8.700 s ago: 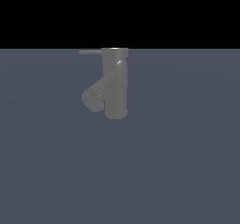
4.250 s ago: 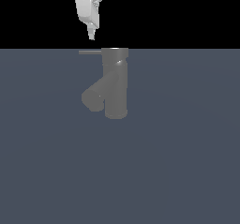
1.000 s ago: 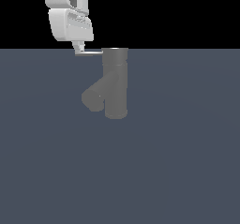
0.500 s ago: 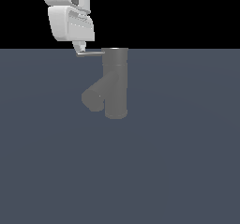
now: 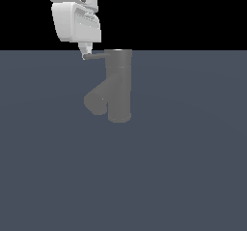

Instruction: Turn on the faucet by rotating a designated handle.

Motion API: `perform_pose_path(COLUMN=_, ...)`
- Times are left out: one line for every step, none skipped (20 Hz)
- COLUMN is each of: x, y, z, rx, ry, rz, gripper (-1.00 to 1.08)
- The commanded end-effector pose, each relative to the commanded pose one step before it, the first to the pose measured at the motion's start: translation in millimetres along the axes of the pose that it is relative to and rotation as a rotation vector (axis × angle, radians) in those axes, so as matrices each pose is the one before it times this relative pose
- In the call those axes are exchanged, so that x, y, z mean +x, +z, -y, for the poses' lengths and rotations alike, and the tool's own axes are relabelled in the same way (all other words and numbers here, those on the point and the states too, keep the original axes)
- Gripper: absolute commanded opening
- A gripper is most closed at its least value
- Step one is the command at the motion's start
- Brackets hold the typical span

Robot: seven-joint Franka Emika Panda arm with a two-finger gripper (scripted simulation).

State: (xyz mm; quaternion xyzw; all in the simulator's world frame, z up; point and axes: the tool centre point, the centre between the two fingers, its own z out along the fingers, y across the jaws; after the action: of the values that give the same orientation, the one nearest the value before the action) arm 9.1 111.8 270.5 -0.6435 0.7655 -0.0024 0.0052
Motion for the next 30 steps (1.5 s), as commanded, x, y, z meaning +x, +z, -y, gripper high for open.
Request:
perform_pose_path(x=12.65, y=-0.22, z=-7.61, rx=-0.00727, ry=0.00874, rz=-0.00479, gripper=-1.0)
perform_pose_path(x=2.45, y=-0.16, z=-2.44, rx=0.0, ry=0.0, rz=0.0, gripper=-1.0)
perform_pose_path(x=2.3, y=0.16, z=-2.35, rx=-0.00062, ry=-0.00031, rz=0.00001, gripper=-1.0)
perform_pose_path(x=2.47, y=-0.16, z=-2.46, rx=0.0, ry=0.0, rz=0.0, gripper=-1.0)
perform_pose_path(x=2.33, y=0.16, z=-2.36, rx=-0.00062, ry=-0.00031, rz=0.00001, gripper=-1.0)
perform_pose_path(x=2.5, y=-0.16, z=-2.48, rx=0.0, ry=0.0, rz=0.0, gripper=-1.0)
perform_pose_path(x=2.35, y=0.16, z=-2.38, rx=-0.00062, ry=-0.0003, rz=-0.00001, gripper=-1.0)
perform_pose_path(x=2.52, y=-0.17, z=-2.5, rx=0.0, ry=0.0, rz=0.0, gripper=-1.0)
perform_pose_path(x=2.53, y=-0.17, z=-2.51, rx=0.0, ry=0.0, rz=0.0, gripper=-1.0)
perform_pose_path(x=2.39, y=0.15, z=-2.39, rx=-0.00063, ry=-0.00028, rz=-0.00003, gripper=-1.0)
perform_pose_path(x=2.56, y=-0.19, z=-2.52, rx=0.0, ry=0.0, rz=0.0, gripper=-1.0)
perform_pose_path(x=0.0, y=0.0, z=0.0, rx=0.0, ry=0.0, rz=0.0, gripper=-1.0)
perform_pose_path(x=-11.63, y=0.52, z=1.87, rx=0.00464, ry=-0.01504, rz=0.00144, gripper=-1.0)
perform_pose_path(x=6.38, y=-0.06, z=0.17, rx=-0.00024, ry=0.00065, rz=-0.00004, gripper=-1.0)
perform_pose_path(x=6.66, y=0.04, z=0.3, rx=-0.00041, ry=0.00112, rz=-0.00008, gripper=-1.0)
perform_pose_path(x=6.47, y=-0.06, z=0.18, rx=-0.00024, ry=0.00065, rz=-0.00005, gripper=-1.0)
perform_pose_path(x=6.74, y=0.03, z=0.31, rx=-0.00041, ry=0.00112, rz=-0.00009, gripper=-1.0)
perform_pose_path(x=6.55, y=-0.06, z=0.19, rx=-0.00023, ry=0.00065, rz=-0.00005, gripper=-1.0)
perform_pose_path(x=6.72, y=-0.01, z=0.26, rx=-0.00033, ry=0.00092, rz=-0.00008, gripper=-1.0)
perform_pose_path(x=6.75, y=-0.02, z=0.26, rx=-0.00033, ry=0.00092, rz=-0.00008, gripper=-1.0)
perform_pose_path(x=6.78, y=-0.02, z=0.27, rx=-0.00033, ry=0.00092, rz=-0.00008, gripper=-1.0)
perform_pose_path(x=6.81, y=-0.02, z=0.27, rx=-0.00032, ry=0.00092, rz=-0.00009, gripper=-1.0)
perform_pose_path(x=6.84, y=-0.02, z=0.28, rx=-0.00032, ry=0.00092, rz=-0.00009, gripper=-1.0)
perform_pose_path(x=6.73, y=-0.08, z=0.23, rx=-0.00022, ry=0.00065, rz=-0.00007, gripper=-1.0)
perform_pose_path(x=6.99, y=0.01, z=0.33, rx=-0.00039, ry=0.00113, rz=-0.00012, gripper=-1.0)
perform_pose_path(x=6.9, y=-0.03, z=0.3, rx=-0.00031, ry=0.00092, rz=-0.00011, gripper=-1.0)
perform_pose_path(x=6.86, y=-0.05, z=0.29, rx=-0.00027, ry=0.0008, rz=-0.0001, gripper=-1.0)
perform_pose_path(x=6.92, y=-0.03, z=0.33, rx=-0.0003, ry=0.00092, rz=-0.00012, gripper=-1.0)
perform_pose_path(x=6.93, y=-0.04, z=0.35, rx=-0.00029, ry=0.00092, rz=-0.00013, gripper=-1.0)
perform_pose_path(x=5.57, y=-0.05, z=0.32, rx=-0.0002, ry=0.00065, rz=-0.00011, gripper=-1.0)
